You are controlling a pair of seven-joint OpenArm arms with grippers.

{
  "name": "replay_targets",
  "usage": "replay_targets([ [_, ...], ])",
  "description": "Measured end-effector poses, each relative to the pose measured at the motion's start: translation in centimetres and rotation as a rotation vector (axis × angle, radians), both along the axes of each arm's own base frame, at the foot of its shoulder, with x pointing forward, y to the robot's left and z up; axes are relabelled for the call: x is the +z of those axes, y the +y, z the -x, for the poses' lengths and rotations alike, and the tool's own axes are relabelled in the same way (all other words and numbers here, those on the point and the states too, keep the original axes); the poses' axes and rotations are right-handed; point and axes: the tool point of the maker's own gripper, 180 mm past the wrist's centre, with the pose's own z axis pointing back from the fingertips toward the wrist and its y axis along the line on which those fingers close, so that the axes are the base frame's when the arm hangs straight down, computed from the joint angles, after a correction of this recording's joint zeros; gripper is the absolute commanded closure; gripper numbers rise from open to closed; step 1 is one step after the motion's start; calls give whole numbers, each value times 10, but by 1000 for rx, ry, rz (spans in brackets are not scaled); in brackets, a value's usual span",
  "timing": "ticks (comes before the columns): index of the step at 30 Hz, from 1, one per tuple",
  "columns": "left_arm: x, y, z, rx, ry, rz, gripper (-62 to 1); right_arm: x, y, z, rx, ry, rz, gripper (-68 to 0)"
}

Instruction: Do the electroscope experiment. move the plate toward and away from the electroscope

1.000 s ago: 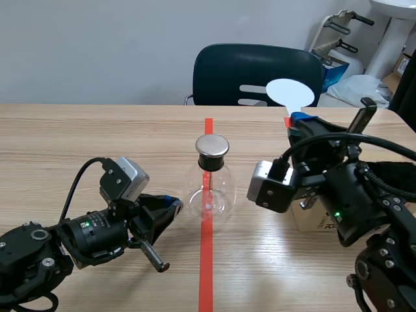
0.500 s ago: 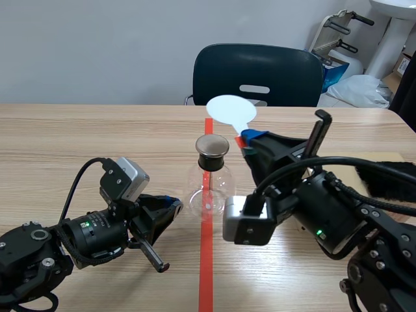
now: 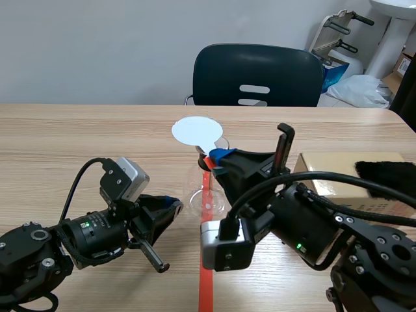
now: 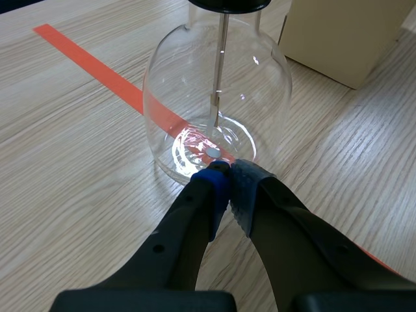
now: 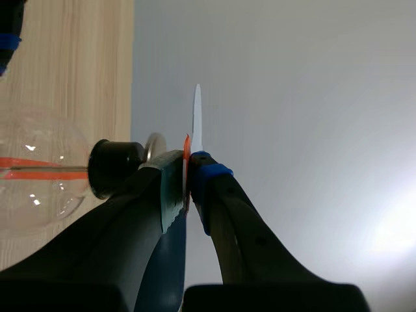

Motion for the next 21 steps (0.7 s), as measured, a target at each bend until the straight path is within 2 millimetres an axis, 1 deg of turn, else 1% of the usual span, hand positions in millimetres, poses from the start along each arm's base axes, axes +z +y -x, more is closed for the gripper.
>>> replay_targets([
  [21, 0, 0, 0, 0, 0, 0, -36, -3, -6, -6, -47, -2, 24, -7],
])
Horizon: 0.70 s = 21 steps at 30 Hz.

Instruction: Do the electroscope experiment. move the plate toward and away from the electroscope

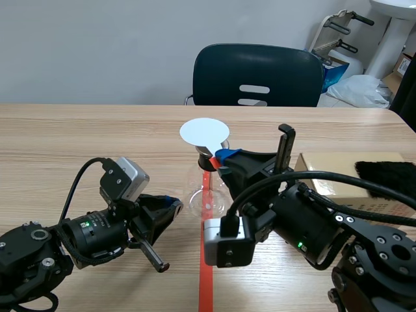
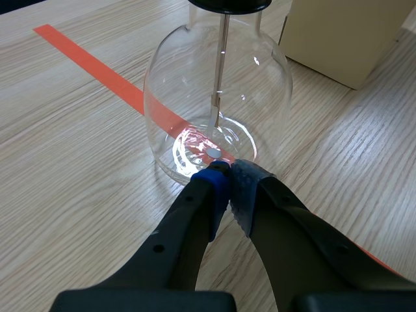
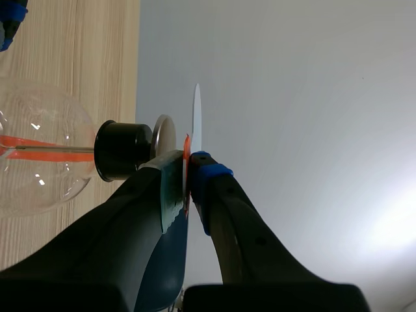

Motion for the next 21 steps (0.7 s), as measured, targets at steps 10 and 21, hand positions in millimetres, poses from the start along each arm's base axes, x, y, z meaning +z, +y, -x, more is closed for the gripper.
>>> replay_targets([
  [10, 0, 0, 0, 0, 0, 0, -36, -1, -24, -21, -176, -1, 7, -7],
  [21, 0, 0, 0, 0, 0, 0, -36, -2, -59, -40, -401, 0, 17, -7],
])
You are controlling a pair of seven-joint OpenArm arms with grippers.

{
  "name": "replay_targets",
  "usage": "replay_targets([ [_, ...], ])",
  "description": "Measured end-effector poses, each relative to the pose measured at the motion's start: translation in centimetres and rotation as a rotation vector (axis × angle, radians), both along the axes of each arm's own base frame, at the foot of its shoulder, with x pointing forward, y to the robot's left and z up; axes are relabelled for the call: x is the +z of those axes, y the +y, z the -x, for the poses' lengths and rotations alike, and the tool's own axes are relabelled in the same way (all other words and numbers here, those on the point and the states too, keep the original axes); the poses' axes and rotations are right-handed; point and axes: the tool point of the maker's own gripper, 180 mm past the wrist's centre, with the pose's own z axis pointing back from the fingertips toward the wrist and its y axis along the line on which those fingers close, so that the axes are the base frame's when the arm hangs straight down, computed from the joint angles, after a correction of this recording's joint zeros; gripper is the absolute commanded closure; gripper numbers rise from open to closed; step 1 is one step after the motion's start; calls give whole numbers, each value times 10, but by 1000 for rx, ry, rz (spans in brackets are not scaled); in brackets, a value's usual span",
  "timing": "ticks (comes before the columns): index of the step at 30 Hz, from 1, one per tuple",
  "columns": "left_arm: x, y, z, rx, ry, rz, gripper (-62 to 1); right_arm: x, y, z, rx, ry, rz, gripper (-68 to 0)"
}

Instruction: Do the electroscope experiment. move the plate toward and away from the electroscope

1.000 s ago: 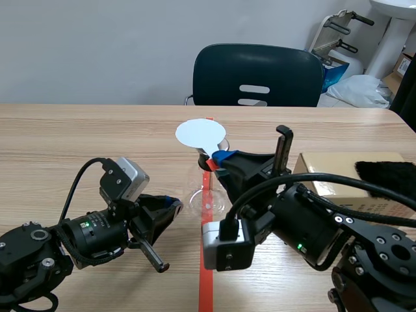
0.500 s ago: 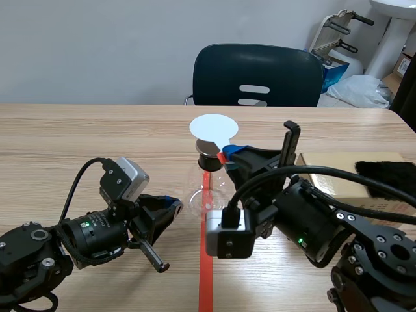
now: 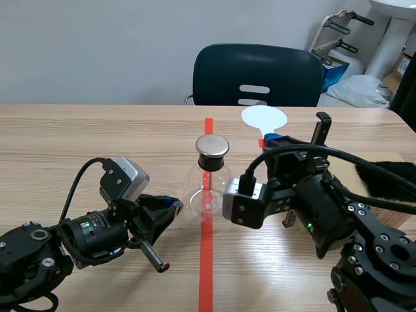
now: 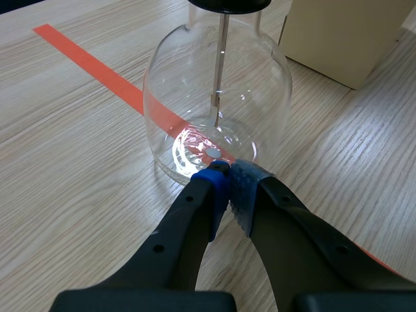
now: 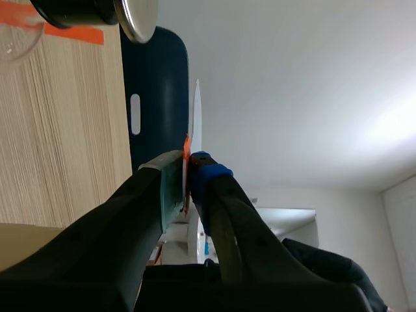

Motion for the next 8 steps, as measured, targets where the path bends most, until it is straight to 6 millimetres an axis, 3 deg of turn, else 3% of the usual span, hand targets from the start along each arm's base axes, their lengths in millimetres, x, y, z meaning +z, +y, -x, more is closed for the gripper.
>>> replay_targets([
  [8, 0, 0, 0, 0, 0, 0, -36, 0, 9, 4, 53, 0, -2, -7],
])
